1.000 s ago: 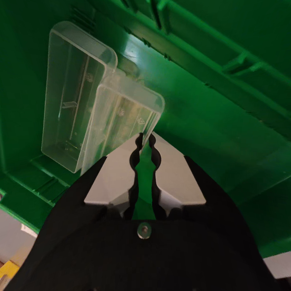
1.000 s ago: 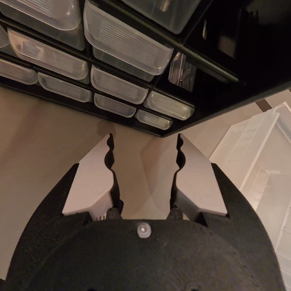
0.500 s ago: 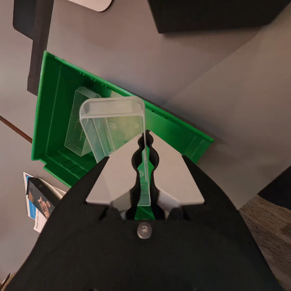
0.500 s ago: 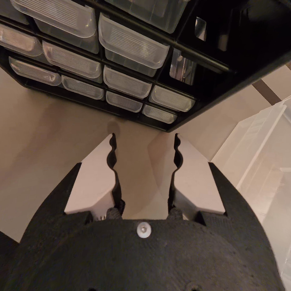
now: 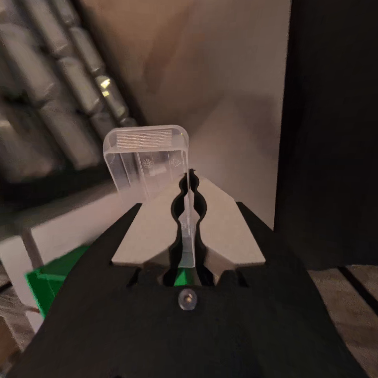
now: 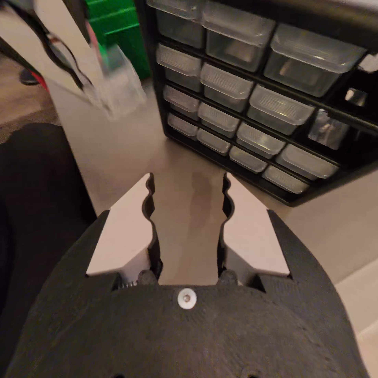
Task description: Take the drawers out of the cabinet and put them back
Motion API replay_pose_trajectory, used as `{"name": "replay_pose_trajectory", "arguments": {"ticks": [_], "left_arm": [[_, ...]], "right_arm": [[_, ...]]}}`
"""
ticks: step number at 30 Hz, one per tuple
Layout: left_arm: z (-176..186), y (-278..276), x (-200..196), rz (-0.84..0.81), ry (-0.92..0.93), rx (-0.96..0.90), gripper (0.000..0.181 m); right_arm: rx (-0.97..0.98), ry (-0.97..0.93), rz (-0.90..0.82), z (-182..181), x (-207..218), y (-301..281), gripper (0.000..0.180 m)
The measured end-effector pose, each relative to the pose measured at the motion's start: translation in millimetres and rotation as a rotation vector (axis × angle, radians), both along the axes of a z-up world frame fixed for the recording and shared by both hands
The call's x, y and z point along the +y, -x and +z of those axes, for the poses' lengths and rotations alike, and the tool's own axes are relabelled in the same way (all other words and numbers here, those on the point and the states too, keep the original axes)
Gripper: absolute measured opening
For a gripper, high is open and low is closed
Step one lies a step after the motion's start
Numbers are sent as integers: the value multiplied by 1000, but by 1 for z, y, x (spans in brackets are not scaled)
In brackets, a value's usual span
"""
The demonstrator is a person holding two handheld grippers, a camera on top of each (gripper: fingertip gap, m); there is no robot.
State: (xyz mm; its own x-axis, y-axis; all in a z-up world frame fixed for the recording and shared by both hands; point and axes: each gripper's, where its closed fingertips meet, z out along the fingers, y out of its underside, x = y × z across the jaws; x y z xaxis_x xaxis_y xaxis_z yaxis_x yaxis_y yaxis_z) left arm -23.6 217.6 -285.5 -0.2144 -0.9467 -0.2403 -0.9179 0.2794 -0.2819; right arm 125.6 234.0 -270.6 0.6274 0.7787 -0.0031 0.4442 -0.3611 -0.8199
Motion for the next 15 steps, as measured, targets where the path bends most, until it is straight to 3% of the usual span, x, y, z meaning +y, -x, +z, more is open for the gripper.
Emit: {"name": "replay_pose_trajectory", "arguments": {"ticks": [1,4,10,15], "left_arm": [[-14,-12,-9,-40,15,29,0],[-52,-39,-30,-124,81,87,0],[-100,-67,-43,-157,121,112,0],[-86,-67,-41,-127,126,24,24]], "right_arm": [[14,6,22,0,-5,3,71],[-24,41,80,-14,-18,10,82],[-94,126,221,-49,-40,39,86],[-117,153,253,-67,-44,50,93]]}}
